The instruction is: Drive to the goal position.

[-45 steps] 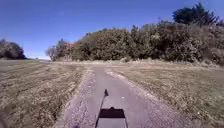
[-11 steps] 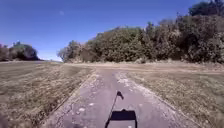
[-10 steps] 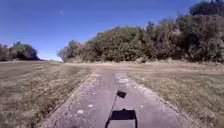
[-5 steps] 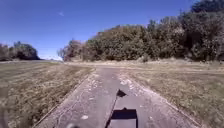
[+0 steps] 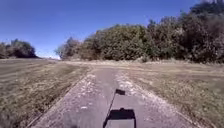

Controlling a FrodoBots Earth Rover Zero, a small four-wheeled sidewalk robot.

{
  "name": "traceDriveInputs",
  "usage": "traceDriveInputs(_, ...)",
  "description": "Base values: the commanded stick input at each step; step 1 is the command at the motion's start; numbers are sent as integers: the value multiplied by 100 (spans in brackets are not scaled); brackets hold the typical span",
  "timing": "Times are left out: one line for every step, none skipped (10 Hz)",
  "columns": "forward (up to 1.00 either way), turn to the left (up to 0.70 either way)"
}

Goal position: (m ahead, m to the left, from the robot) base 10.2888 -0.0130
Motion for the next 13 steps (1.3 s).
traceDriveInputs(70, -5)
traceDriveInputs(70, -3)
traceDriveInputs(70, -1)
traceDriveInputs(70, 0)
traceDriveInputs(70, 0)
traceDriveInputs(70, 0)
traceDriveInputs(70, 0)
traceDriveInputs(70, 0)
traceDriveInputs(70, 0)
traceDriveInputs(70, 0)
traceDriveInputs(70, 14)
traceDriveInputs(70, 14)
traceDriveInputs(70, 14)
